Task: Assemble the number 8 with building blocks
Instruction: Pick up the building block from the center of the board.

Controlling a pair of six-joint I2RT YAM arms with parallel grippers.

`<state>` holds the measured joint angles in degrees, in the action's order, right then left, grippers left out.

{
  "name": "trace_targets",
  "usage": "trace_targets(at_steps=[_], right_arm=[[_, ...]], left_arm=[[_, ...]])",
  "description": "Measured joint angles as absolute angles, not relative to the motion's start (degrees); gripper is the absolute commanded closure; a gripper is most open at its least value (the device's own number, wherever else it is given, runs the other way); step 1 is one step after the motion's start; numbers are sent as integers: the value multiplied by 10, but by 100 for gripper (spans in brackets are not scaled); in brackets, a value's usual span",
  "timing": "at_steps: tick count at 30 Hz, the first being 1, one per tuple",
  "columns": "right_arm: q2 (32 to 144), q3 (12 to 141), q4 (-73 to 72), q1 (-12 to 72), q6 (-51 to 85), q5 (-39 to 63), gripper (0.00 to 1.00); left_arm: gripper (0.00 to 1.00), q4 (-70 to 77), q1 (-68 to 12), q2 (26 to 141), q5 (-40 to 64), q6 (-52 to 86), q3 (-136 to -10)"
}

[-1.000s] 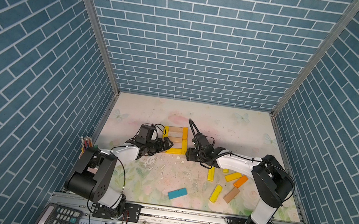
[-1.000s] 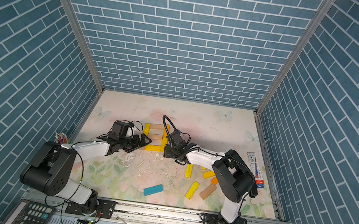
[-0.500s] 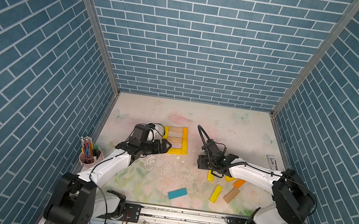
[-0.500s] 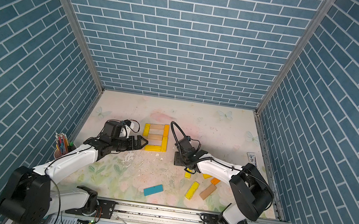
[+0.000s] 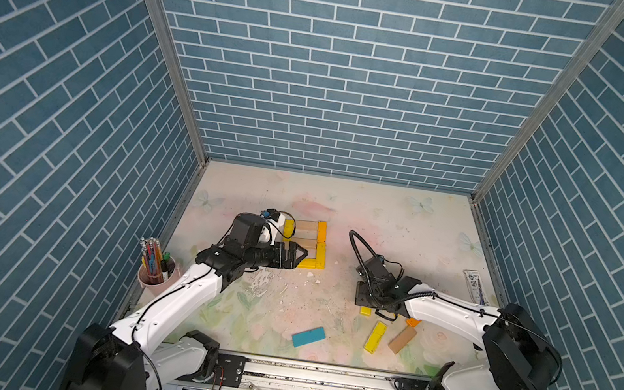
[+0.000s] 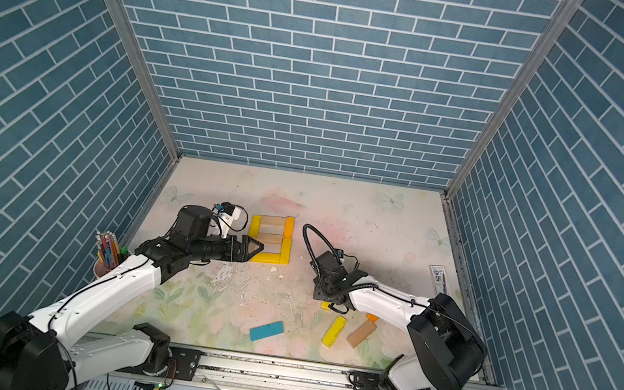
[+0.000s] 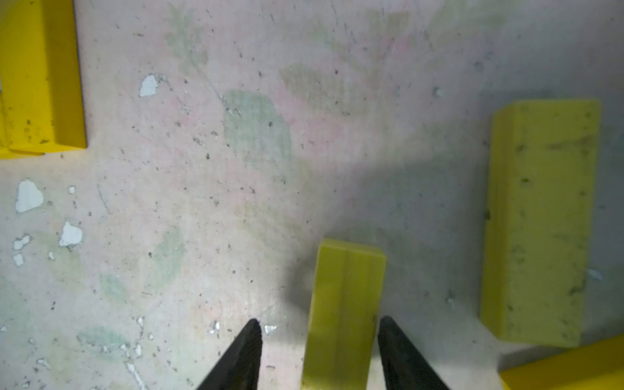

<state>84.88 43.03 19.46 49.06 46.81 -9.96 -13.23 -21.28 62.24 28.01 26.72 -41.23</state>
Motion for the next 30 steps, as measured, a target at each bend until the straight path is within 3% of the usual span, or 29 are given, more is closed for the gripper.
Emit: trace_targets(at_steps=[17, 30], right_arm=[[884, 437, 186, 488, 498, -101, 67], [997, 583, 188, 426, 463, -78, 70]], left_arm=[[0, -117, -218, 637, 286, 267, -412], [1, -99, -222, 637, 297, 268, -412]])
